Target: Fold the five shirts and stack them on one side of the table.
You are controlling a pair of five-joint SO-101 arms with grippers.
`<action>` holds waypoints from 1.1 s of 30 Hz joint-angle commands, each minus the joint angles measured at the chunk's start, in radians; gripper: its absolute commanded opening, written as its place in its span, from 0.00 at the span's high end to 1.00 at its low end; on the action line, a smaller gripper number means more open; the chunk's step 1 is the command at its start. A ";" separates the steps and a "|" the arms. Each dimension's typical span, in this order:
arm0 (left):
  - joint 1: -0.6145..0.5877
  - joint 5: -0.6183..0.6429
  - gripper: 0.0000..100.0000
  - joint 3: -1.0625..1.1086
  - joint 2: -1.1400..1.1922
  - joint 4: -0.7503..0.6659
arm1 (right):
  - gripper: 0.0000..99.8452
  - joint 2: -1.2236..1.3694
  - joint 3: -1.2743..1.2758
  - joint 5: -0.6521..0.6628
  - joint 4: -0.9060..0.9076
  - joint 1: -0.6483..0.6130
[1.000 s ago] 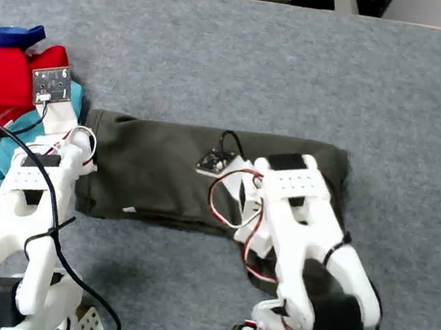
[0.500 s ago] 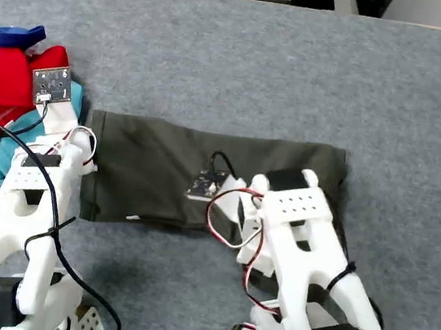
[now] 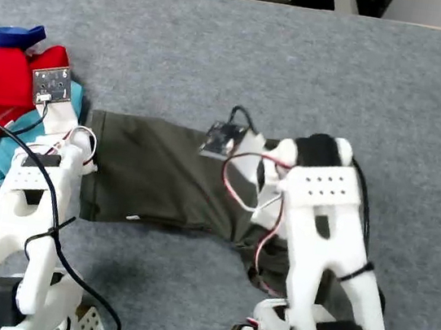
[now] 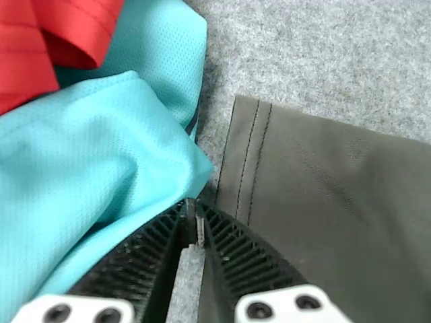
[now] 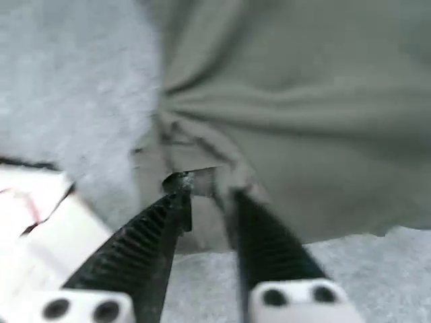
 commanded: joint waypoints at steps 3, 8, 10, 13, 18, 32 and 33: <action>-0.008 0.008 0.98 -0.011 -0.030 -0.020 | 1.00 0.166 0.093 0.009 -0.226 0.058; -0.008 0.008 0.98 -0.009 -0.030 -0.020 | 1.00 0.199 0.196 0.014 -0.307 0.056; -0.008 0.008 0.98 -0.009 -0.030 -0.020 | 1.00 0.199 0.229 0.020 -0.318 0.058; -0.008 0.008 0.98 -0.009 -0.030 -0.020 | 1.00 0.199 0.277 0.044 -0.318 0.054; -0.008 0.008 0.98 -0.009 -0.030 -0.020 | 1.00 0.199 0.315 0.052 -0.219 0.048; -0.008 0.008 0.98 -0.012 -0.030 -0.020 | 1.00 -0.151 0.246 0.204 0.020 0.053; -0.008 0.008 0.98 -0.012 -0.030 -0.020 | 1.00 -0.180 0.211 0.201 0.021 0.056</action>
